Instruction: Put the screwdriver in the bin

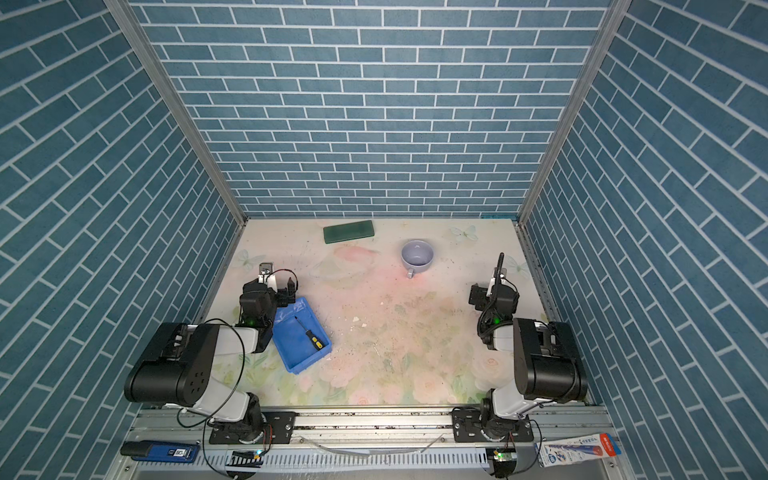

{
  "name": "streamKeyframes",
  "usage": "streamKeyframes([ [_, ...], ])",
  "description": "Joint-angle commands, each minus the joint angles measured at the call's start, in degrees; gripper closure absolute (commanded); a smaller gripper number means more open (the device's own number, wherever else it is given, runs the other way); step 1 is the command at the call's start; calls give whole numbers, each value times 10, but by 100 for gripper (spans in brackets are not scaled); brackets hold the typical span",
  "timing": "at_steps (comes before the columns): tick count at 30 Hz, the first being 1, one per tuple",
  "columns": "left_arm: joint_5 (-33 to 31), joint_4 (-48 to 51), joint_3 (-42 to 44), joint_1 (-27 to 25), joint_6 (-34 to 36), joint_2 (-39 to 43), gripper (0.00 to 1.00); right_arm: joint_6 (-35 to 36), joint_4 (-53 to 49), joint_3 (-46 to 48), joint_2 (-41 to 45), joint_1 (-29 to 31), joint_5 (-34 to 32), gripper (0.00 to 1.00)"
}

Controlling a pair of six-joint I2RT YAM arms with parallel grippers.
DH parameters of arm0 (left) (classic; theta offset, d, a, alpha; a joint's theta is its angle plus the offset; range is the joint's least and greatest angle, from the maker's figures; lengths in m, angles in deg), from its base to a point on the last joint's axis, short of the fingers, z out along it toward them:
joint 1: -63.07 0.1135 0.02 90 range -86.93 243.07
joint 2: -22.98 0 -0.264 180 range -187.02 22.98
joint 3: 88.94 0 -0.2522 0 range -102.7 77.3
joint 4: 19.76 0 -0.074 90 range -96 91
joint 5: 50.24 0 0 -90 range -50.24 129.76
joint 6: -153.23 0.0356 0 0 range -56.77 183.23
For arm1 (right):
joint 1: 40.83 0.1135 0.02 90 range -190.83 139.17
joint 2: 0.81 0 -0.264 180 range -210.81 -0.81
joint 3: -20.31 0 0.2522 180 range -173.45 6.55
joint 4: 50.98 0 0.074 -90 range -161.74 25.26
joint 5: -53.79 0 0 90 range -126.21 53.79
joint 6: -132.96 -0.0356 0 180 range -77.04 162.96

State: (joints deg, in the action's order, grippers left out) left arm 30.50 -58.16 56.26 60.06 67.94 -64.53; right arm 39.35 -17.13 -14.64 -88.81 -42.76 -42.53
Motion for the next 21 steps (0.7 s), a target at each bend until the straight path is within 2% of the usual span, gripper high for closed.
streamKeyframes([
  [1,17,15,-6,3,-10,-1,0,-4,16,-15,-1,0,4,1],
  [21,16,11,-7,3,-8,-4,0,-4,16,-15,-1,0,4,1],
])
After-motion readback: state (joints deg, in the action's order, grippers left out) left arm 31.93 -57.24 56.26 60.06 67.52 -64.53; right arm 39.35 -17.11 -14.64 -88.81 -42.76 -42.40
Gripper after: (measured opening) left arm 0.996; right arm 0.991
